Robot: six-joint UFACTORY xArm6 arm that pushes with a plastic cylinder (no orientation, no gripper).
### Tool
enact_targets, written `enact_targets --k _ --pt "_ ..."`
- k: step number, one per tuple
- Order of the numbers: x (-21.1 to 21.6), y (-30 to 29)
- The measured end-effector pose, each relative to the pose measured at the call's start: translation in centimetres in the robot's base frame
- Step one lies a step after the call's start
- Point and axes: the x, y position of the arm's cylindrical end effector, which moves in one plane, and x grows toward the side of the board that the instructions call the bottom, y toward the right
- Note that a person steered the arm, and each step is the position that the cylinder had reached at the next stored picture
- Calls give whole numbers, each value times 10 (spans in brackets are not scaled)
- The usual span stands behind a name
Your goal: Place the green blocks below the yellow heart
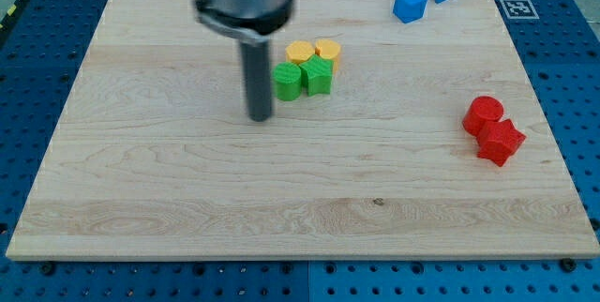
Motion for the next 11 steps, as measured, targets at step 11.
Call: enact_targets --k 11 --pt "-47 155"
